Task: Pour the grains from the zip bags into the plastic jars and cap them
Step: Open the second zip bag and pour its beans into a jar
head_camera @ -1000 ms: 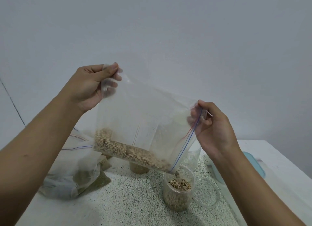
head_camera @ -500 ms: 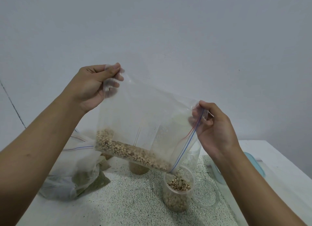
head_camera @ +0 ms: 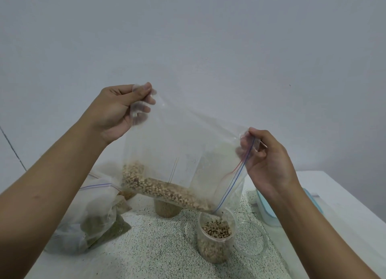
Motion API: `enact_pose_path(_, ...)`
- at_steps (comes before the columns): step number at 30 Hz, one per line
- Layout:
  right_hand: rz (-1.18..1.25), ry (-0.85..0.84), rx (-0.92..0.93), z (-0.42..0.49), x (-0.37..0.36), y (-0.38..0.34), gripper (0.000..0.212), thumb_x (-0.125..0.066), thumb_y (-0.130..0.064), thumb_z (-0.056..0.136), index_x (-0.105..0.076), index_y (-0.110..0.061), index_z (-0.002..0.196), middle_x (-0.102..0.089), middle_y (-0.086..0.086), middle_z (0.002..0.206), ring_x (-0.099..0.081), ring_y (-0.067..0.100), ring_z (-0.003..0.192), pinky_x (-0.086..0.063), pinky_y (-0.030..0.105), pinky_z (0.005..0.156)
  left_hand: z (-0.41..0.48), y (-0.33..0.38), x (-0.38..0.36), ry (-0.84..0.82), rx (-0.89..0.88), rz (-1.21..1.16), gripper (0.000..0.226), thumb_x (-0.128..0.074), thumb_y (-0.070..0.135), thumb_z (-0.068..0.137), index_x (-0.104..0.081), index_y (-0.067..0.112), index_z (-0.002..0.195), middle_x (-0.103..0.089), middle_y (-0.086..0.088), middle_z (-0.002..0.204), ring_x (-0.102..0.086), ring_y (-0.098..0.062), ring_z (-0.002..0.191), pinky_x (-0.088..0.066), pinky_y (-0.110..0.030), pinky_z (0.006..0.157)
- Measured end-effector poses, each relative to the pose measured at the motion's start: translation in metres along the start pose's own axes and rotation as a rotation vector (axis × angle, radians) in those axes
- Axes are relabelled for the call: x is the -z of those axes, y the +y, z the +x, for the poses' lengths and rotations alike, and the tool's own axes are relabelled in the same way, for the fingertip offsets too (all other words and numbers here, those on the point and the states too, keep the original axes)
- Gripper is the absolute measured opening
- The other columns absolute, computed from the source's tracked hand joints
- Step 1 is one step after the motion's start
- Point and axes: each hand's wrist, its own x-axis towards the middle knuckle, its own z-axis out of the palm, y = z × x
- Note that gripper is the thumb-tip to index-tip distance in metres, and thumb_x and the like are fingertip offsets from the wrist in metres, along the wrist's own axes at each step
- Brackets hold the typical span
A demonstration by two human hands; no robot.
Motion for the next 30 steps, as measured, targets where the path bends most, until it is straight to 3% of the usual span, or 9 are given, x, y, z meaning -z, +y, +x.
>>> enact_pose_path(8,0.070,0.012,-0.055,-0.006,0.008,-0.005,0.017,-0.061,-0.007,0.092,-0.060,-0.012,0.076,-0.058,0.003,0.075,-0.057,0.012,0.063,-0.044,0.024,0.059,-0.003,0.000,-0.008,-0.030,-0.007,0.013,0.018,-0.070,0.035,0.084,-0.076,0.018,0.083,-0.070,0.004,0.077,-0.059,-0.006,0.062,-0.050,-0.021,0.062)
enact_pose_path(19,0.148,0.001,-0.142,-0.014,-0.002,-0.005,0.033,-0.060,-0.005,0.091,-0.066,-0.014,0.061,-0.060,0.002,0.072,-0.057,0.011,0.060,-0.045,0.023,0.054,-0.010,0.009,-0.002,-0.040,-0.022,0.054,0.020,-0.072,0.038,0.078,-0.078,0.020,0.077,-0.070,0.005,0.077,-0.059,-0.006,0.062,-0.051,-0.022,0.063)
enact_pose_path(30,0.143,-0.014,-0.129,-0.005,-0.007,0.007,0.020,-0.062,-0.006,0.090,-0.064,-0.013,0.072,-0.061,0.002,0.074,-0.058,0.012,0.061,-0.044,0.024,0.057,-0.008,0.013,0.006,-0.019,-0.026,0.073,0.020,-0.070,0.036,0.082,-0.075,0.018,0.085,-0.070,0.004,0.077,-0.059,-0.007,0.063,-0.050,-0.023,0.065)
